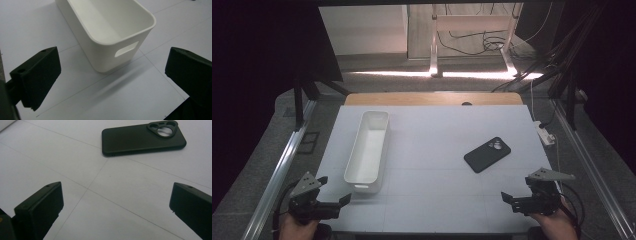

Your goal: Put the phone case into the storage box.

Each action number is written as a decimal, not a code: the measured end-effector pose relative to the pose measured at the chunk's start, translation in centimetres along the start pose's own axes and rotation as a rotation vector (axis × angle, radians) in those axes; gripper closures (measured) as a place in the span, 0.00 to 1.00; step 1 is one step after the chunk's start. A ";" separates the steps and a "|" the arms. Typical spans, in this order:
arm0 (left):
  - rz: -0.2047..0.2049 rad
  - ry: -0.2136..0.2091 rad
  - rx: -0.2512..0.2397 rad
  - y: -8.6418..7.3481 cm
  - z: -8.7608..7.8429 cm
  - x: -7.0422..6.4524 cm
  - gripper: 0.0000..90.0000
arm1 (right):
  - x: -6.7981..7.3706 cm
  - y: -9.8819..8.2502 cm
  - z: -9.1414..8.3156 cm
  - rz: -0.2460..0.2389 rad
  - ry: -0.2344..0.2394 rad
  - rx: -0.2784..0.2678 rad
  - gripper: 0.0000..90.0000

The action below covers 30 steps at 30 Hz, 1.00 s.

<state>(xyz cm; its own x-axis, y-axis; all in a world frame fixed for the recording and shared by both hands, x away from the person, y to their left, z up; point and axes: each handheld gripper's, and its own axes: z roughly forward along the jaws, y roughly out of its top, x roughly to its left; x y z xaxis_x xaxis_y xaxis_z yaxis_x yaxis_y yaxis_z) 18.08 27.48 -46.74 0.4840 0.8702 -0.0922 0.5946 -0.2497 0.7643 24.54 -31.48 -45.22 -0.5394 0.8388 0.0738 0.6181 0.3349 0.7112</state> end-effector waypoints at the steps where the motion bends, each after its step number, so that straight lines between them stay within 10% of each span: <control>1: 0.000 0.000 0.000 0.0 0.0 0.0 0.01 | 0.0 0.0 0.0 -0.001 0.001 0.002 0.00; 30: 0.006 -0.003 -0.003 0.0 0.0 0.0 0.01 | -0.4 1.6 1.9 -0.018 -0.013 0.051 0.00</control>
<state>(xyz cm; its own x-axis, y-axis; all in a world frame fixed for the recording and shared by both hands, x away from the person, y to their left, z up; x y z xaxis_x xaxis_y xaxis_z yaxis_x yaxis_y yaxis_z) 18.04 27.45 -46.75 0.4891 0.8676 -0.0893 0.5897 -0.2534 0.7668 26.77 -30.45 -45.45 -0.5431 0.8381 0.0518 0.6371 0.3711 0.6755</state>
